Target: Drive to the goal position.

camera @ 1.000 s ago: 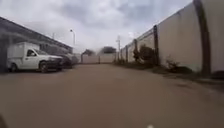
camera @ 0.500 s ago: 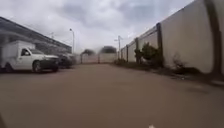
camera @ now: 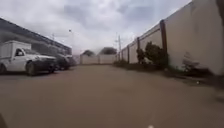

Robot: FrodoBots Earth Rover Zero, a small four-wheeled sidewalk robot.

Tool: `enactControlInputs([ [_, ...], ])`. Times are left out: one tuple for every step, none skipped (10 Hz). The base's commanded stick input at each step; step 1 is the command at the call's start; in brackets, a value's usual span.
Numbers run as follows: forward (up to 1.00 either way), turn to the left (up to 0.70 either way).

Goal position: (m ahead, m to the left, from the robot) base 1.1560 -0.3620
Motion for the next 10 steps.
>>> enactControlInputs([
  [1.0,0.0],
  [1.0,0.0],
  [1.0,0.0],
  [1.0,0.0],
  [1.0,0.0],
  [1.0,0.0],
  [1.0,0.0],
  [1.0,0.0],
  [1.0,0.0],
  [1.0,0.0],
])
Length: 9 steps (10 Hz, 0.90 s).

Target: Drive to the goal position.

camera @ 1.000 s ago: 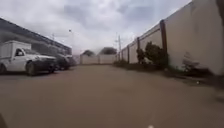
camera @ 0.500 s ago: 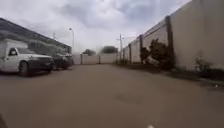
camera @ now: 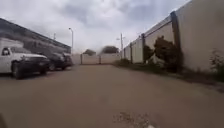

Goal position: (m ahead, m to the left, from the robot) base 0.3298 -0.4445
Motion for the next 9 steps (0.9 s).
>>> enactControlInputs([
  [1.0,0.0],
  [1.0,0.18],
  [1.0,0.27],
  [1.0,0.25],
  [1.0,0.07],
  [1.0,0.0],
  [1.0,0.0],
  [1.0,0.0],
  [1.0,0.0],
])
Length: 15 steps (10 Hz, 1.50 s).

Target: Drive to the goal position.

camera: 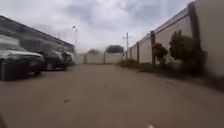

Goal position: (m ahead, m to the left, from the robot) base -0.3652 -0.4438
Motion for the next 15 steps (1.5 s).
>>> enactControlInputs([
  [1.0,0.0],
  [1.0,0.0],
  [1.0,0.0],
  [1.0,0.0],
  [1.0,0.0],
  [1.0,0.0],
  [1.0,0.0],
  [1.0,0.0],
  [1.0,0.0],
  [1.0,0.0],
  [1.0,0.0],
  [1.0,0.0],
  [1.0,0.0],
  [1.0,0.0],
  [1.0,0.0],
])
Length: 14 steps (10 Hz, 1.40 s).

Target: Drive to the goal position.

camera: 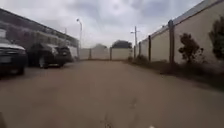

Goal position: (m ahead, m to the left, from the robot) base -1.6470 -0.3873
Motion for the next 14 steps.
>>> enactControlInputs([
  [1.0,0.0],
  [1.0,0.0],
  [1.0,0.0],
  [1.0,0.0],
  [1.0,0.0],
  [1.0,0.0],
  [1.0,0.0],
  [1.0,0.0],
  [1.0,0.0],
  [1.0,0.0],
  [1.0,0.0],
  [1.0,0.0],
  [1.0,0.0],
  [1.0,0.0],
])
